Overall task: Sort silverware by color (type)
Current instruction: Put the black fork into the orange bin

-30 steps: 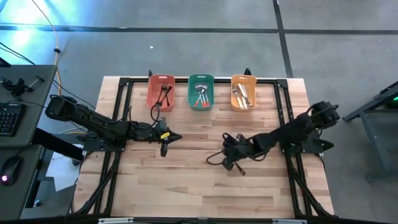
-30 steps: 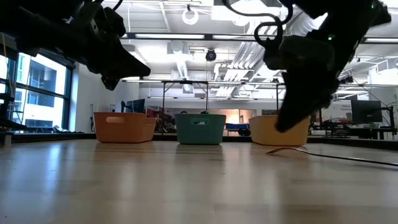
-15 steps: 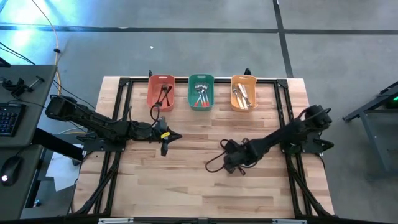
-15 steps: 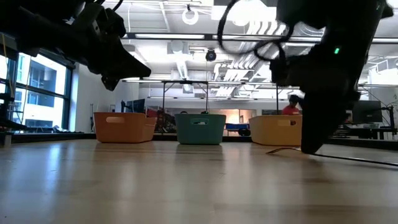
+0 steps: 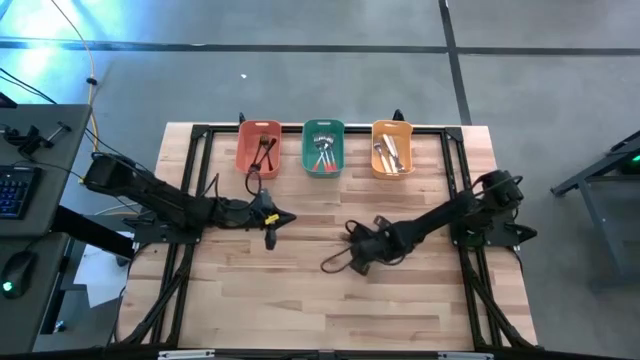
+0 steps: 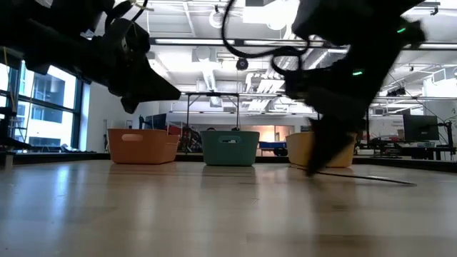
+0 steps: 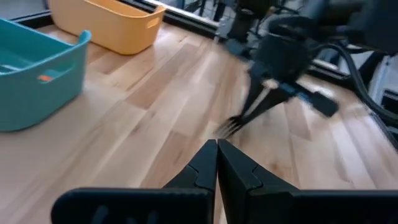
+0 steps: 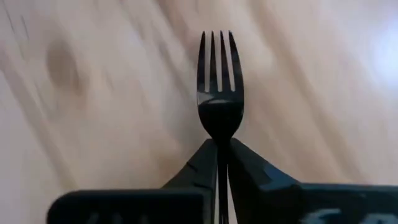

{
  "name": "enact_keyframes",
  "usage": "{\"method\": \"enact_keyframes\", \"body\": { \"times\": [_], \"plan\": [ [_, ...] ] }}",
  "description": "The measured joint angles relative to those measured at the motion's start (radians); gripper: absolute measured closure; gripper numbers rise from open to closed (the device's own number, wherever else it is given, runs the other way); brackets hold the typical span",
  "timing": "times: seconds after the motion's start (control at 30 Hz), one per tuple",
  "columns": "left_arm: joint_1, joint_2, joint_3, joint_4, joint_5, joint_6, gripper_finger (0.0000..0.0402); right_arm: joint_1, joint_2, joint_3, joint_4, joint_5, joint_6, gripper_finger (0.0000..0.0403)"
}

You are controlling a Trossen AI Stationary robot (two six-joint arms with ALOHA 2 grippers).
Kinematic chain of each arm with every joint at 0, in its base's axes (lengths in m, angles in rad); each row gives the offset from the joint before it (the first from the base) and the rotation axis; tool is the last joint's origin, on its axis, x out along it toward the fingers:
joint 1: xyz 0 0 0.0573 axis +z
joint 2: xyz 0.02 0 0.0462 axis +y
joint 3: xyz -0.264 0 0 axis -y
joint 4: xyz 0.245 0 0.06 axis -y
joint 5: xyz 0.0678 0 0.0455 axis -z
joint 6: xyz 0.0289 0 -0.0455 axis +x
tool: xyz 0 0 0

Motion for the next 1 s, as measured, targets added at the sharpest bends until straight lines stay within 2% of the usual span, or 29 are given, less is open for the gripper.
{"method": "enact_keyframes", "body": {
  "times": [0.2, 0.4, 0.67, 0.8, 1.0],
  "plan": [
    [0.000, 0.095, 0.000, 0.114, 0.045, -0.007, 0.0399, -0.067, 0.001, 0.000, 0.252, 0.023, -0.180, 0.0399],
    [-0.007, 0.108, 0.000, 0.172, 0.060, 0.018, 0.0392, -0.141, 0.000, 0.000, 0.433, 0.019, -0.320, 0.0401],
    [-0.039, 0.108, 0.000, 0.198, 0.065, 0.058, 0.0341, -0.208, -0.019, 0.001, 0.648, -0.009, -0.432, 0.0402],
    [-0.056, 0.098, 0.000, 0.211, 0.027, 0.082, 0.0305, -0.217, -0.065, 0.001, 0.739, -0.019, -0.488, 0.0402],
    [-0.064, 0.098, 0.008, 0.358, 0.010, 0.162, 0.0258, -0.217, -0.113, 0.002, 0.958, -0.193, -0.635, 0.0403]
  ]
}}
